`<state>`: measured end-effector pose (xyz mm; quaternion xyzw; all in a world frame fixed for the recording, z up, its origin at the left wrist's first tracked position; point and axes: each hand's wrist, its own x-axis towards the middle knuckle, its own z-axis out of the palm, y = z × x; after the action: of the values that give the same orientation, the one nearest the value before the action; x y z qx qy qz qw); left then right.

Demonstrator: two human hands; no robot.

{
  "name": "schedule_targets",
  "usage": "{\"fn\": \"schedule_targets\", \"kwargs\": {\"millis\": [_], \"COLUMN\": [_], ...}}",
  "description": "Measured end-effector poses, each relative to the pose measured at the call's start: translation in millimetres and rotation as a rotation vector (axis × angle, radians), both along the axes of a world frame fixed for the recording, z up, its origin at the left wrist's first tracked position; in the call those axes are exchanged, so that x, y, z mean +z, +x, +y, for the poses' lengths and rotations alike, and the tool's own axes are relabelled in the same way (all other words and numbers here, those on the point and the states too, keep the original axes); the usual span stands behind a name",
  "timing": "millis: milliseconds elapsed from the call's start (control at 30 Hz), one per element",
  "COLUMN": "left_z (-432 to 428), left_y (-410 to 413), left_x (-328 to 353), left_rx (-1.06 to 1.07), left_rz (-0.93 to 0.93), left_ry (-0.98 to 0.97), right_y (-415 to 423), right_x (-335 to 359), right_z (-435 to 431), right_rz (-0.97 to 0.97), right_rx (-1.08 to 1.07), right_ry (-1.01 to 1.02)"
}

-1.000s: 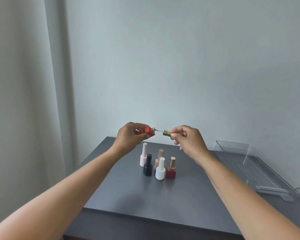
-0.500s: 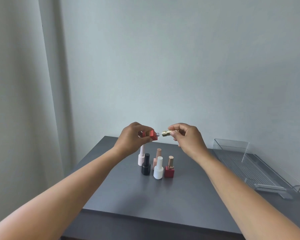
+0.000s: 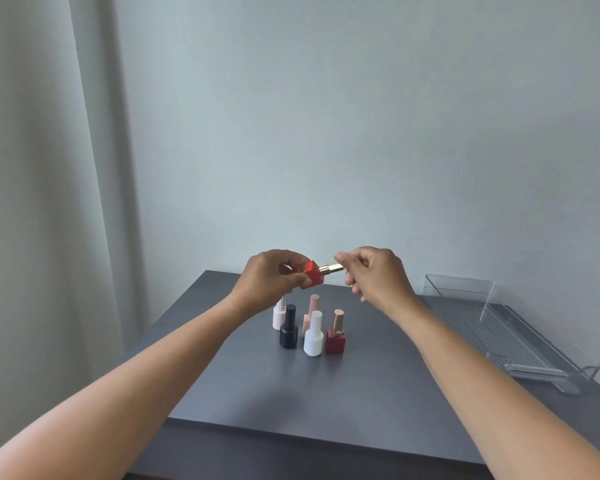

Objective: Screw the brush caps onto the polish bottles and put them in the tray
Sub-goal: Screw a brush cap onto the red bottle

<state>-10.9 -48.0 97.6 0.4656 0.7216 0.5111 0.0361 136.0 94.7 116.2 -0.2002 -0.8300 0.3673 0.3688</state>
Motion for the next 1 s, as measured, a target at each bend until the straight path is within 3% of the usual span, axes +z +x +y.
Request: {"fn": "schedule_targets", "kwargs": {"millis": [167, 300, 400, 833, 1000], "left_z": [-1, 0, 2, 11, 12], "left_y": [2, 3, 2, 2, 5], "left_x": [-2, -3, -3, -3, -2], "left_rx": [-0.004, -0.019, -0.015, 0.006, -0.025], "left_rz": [0.004, 0.041, 0.091, 0.013, 0.017], "left_ry": [0.011, 0.029, 0.009, 0.002, 0.019], "right_y": [3, 5, 5, 6, 7], "right_x": [0, 2, 4, 0, 3], "right_z": [3, 2, 1, 5, 8], "right_rz": [-0.028, -0.151, -0.205, -0.005, -0.072], "right_rx": [-0.022, -0.178, -0.268, 0.117, 0.026], "right_ry": [0.063, 0.287, 0.324, -0.191, -0.089]}}
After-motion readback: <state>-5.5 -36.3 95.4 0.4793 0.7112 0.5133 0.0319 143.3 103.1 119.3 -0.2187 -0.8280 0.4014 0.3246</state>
